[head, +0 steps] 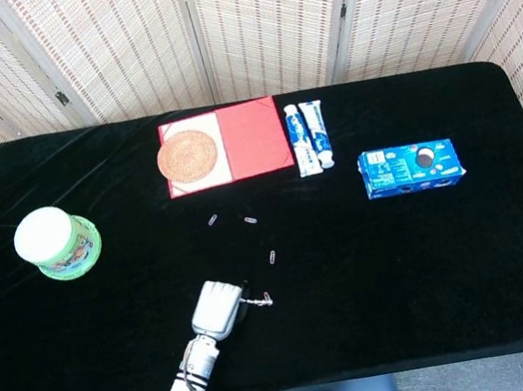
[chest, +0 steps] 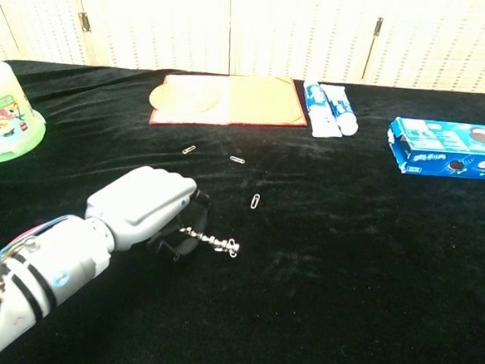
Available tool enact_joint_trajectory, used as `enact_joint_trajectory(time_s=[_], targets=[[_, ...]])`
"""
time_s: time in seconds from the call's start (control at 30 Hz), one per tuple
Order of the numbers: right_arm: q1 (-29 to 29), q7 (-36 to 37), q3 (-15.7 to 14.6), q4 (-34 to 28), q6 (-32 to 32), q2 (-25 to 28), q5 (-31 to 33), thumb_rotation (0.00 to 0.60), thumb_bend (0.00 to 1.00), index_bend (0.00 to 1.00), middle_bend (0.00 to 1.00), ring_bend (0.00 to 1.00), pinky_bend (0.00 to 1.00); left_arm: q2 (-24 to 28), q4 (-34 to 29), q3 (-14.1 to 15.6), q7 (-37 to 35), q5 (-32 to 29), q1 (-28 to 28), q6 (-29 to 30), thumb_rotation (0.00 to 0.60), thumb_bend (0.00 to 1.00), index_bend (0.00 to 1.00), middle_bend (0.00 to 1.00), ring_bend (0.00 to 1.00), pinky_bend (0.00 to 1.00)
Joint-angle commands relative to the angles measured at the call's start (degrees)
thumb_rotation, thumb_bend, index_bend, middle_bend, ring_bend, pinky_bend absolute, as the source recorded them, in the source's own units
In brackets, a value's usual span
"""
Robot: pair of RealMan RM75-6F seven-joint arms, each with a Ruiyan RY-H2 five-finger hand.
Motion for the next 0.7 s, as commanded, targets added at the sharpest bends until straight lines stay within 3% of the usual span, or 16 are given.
enact_joint_trajectory(time_s=[0.03,0.5,0.7], targets=[[0.1,0.3,0.1,0.1,-0.5,0.0,0.4,0.6,0.1,0.0,0.0,0.0,0.0,-0.3,0.5,-0.2,-0.2,-0.1,-0.3,-0.4,0.6,0.55,0.94,1.0,1.0,1.0],[0.1,0.7,0.4,0.0,-0.8,0.2,0.8,0.6,0.1,0.0,0.0,0.0,0.0,-1.5,3.6,-0.6,-0.6,0.0,-0.9,-0.4,0.6,0.55,0.94,1.0,1.0,1.0],[0.1,0.6,0.6,-0.3,-1.1,0.2,1.1,0.6,0.1,0.0,0.0,0.0,0.0,-0.7,4.3,-2.4,-2.5,0.8,-1.7,0.0,0.6,0.55,0.94,1.0,1.0,1.0]])
